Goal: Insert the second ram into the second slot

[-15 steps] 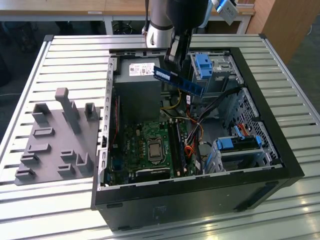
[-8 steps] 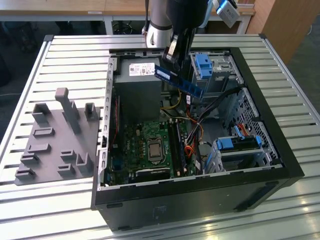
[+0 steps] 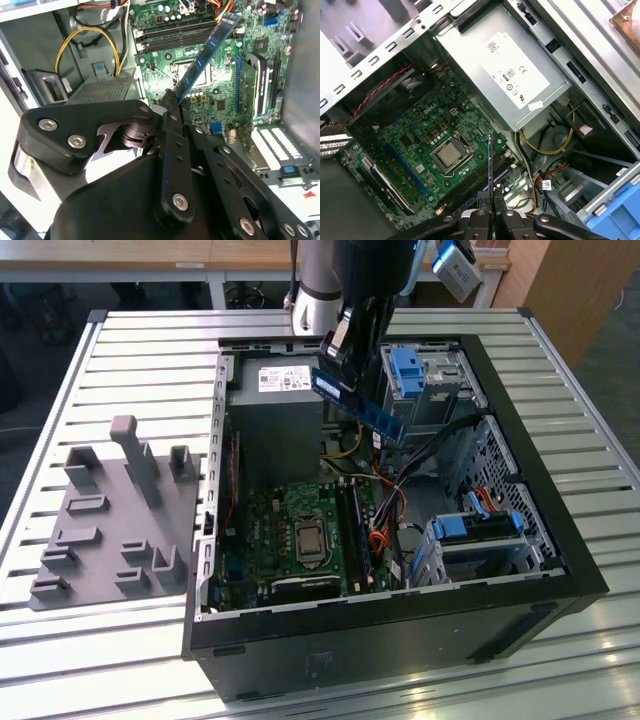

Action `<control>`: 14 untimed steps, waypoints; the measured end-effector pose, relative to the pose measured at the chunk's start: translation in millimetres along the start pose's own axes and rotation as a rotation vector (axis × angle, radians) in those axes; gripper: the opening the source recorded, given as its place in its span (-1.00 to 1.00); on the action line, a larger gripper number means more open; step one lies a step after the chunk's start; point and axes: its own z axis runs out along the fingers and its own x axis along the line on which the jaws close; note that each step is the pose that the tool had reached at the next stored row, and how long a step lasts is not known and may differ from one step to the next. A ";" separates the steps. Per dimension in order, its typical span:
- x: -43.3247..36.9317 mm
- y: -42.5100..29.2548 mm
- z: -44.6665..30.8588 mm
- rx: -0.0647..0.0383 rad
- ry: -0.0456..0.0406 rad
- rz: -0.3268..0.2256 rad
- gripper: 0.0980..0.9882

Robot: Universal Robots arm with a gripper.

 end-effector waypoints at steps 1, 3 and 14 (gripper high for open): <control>0.0 0.0 0.1 0.000 -0.0005 0.016 -0.91; 0.0 0.0 0.4 0.000 -0.0018 0.051 -0.91; -0.6 0.1 1.0 0.003 -0.0025 0.118 -0.91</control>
